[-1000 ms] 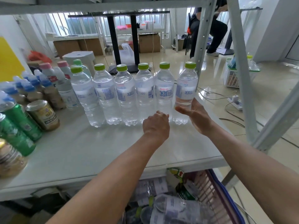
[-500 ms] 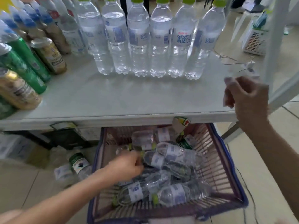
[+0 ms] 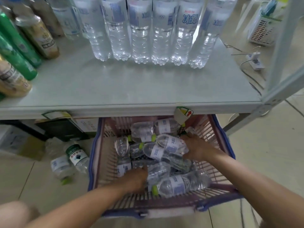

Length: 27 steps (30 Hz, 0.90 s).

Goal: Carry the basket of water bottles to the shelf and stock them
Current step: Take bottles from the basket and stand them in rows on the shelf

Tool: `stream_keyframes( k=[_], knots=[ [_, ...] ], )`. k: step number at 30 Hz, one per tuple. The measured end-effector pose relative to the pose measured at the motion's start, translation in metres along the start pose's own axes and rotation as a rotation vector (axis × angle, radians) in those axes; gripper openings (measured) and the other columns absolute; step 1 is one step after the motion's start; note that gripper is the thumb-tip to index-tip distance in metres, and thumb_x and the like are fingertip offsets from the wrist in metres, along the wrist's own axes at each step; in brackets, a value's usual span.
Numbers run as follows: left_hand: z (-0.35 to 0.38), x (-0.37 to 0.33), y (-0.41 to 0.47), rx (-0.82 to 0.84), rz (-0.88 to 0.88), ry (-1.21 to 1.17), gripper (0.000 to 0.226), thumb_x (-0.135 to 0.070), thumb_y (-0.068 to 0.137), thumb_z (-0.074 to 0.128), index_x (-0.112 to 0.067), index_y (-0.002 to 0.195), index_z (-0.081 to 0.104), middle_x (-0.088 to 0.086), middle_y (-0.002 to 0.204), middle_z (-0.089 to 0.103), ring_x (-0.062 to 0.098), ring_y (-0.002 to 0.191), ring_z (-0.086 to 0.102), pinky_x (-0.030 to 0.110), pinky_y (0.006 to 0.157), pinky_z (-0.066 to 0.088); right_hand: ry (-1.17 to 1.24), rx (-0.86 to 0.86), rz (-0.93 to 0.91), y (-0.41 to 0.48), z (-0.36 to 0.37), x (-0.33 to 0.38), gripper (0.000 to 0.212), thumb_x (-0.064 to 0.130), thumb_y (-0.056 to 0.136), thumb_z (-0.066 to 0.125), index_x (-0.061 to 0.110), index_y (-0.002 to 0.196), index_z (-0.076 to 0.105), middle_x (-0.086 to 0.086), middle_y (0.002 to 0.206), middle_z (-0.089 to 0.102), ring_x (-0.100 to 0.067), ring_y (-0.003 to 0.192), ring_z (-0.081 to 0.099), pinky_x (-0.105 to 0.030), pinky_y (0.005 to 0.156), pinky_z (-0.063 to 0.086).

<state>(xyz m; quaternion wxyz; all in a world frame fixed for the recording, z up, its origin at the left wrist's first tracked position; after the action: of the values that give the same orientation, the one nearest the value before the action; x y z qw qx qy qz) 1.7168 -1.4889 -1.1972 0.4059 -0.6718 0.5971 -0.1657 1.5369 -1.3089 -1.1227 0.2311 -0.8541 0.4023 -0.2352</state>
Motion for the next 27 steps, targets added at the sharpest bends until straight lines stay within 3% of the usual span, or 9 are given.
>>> stream_keyframes(
  k=[3, 7, 11, 14, 16, 18, 22, 24, 27],
  knots=[
    [-0.012, 0.003, -0.001, -0.044, 0.010, 0.027, 0.083, -0.041, 0.083, 0.073, -0.015, 0.152, 0.034, 0.010, 0.141, 0.055, 0.030, 0.121, 0.059, 0.039, 0.096, 0.053, 0.029, 0.064, 0.047, 0.012, 0.013, -0.003, 0.095, 0.038, 0.091, 0.073, 0.011, 0.161, 0.015, -0.015, 0.163, 0.029, -0.032, 0.142, 0.041, -0.035, 0.109, 0.041],
    [-0.046, 0.003, -0.019, 0.079, -0.012, -0.116, 0.113, -0.044, 0.072, 0.084, -0.028, 0.157, 0.011, 0.005, 0.141, 0.057, 0.026, 0.112, 0.063, 0.038, 0.090, 0.056, 0.031, 0.041, 0.083, 0.021, 0.020, -0.004, 0.095, 0.040, 0.094, 0.070, 0.007, 0.162, 0.012, -0.016, 0.166, 0.021, -0.034, 0.149, 0.031, -0.039, 0.118, 0.035],
    [-0.070, 0.002, -0.034, 0.311, 0.104, -0.482, 0.043, -0.055, 0.083, 0.063, -0.046, 0.125, 0.058, -0.011, 0.147, 0.050, 0.017, 0.132, 0.050, 0.045, 0.112, 0.042, -0.034, -0.017, 0.142, 0.033, 0.027, -0.003, 0.086, 0.027, 0.088, 0.074, 0.009, 0.157, 0.027, -0.014, 0.159, 0.030, -0.036, 0.147, 0.030, -0.048, 0.121, 0.030],
    [-0.072, 0.002, -0.038, 0.454, 0.035, -0.922, 0.030, -0.045, 0.092, 0.052, -0.034, 0.114, 0.070, 0.004, 0.142, 0.057, 0.028, 0.124, 0.059, 0.051, 0.110, 0.045, -0.046, -0.033, 0.160, 0.040, 0.026, 0.002, 0.083, 0.014, 0.083, 0.073, 0.017, 0.156, 0.034, -0.013, 0.157, 0.034, -0.037, 0.147, 0.032, -0.050, 0.121, 0.029],
    [-0.069, 0.005, -0.037, 0.543, -0.039, -1.244, 0.038, -0.024, 0.098, 0.039, -0.017, 0.123, 0.067, 0.020, 0.134, 0.058, 0.038, 0.102, 0.069, 0.049, 0.089, 0.059, -0.036, -0.029, 0.134, 0.044, 0.024, 0.003, 0.074, 0.012, 0.080, 0.078, 0.018, 0.148, 0.048, -0.012, 0.150, 0.046, -0.033, 0.140, 0.045, -0.043, 0.115, 0.040],
    [-0.065, 0.011, -0.035, 0.564, -0.034, -1.330, 0.051, -0.003, 0.092, 0.036, -0.011, 0.140, 0.054, 0.025, 0.136, 0.058, 0.041, 0.098, 0.072, 0.045, 0.086, 0.061, -0.032, -0.019, 0.123, 0.047, 0.023, 0.001, 0.064, 0.011, 0.078, 0.083, 0.016, 0.136, 0.058, -0.009, 0.137, 0.061, -0.027, 0.126, 0.059, -0.033, 0.100, 0.050],
    [-0.058, 0.007, -0.033, 0.260, 0.105, -0.915, 0.076, 0.008, 0.084, 0.071, -0.026, 0.145, 0.042, 0.001, 0.143, 0.054, 0.024, 0.118, 0.066, 0.033, 0.096, 0.057, -0.020, -0.033, 0.103, 0.044, 0.020, -0.004, 0.061, 0.009, 0.072, 0.085, 0.017, 0.127, 0.061, -0.006, 0.125, 0.067, -0.026, 0.114, 0.066, -0.032, 0.090, 0.055],
    [-0.052, -0.002, -0.031, 0.051, 0.201, -0.657, 0.074, -0.013, 0.074, 0.088, -0.035, 0.134, 0.050, -0.009, 0.130, 0.061, 0.018, 0.119, 0.063, 0.027, 0.093, 0.056, -0.027, -0.056, 0.081, 0.038, 0.017, -0.008, 0.061, 0.011, 0.069, 0.087, 0.018, 0.124, 0.063, -0.006, 0.120, 0.071, -0.026, 0.109, 0.069, -0.031, 0.085, 0.056],
    [-0.042, -0.011, -0.027, -0.214, 0.207, -0.155, 0.078, -0.054, 0.066, 0.083, -0.048, 0.134, 0.044, -0.005, 0.137, 0.057, 0.024, 0.126, 0.056, 0.035, 0.095, 0.051, -0.015, -0.061, 0.034, 0.024, 0.003, -0.013, 0.064, 0.017, 0.068, 0.088, 0.021, 0.127, 0.063, -0.004, 0.122, 0.071, -0.026, 0.114, 0.068, -0.032, 0.088, 0.055]
  ],
)
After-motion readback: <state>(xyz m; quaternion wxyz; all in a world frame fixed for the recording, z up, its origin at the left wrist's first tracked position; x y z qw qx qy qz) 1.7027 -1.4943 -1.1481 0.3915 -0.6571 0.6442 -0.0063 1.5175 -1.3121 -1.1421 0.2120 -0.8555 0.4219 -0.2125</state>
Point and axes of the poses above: each hand's wrist, its own y-axis towards the middle knuckle, its own z-axis out of the palm, x = y × z, the point moved 2 cm from there along y, towards the middle knuckle
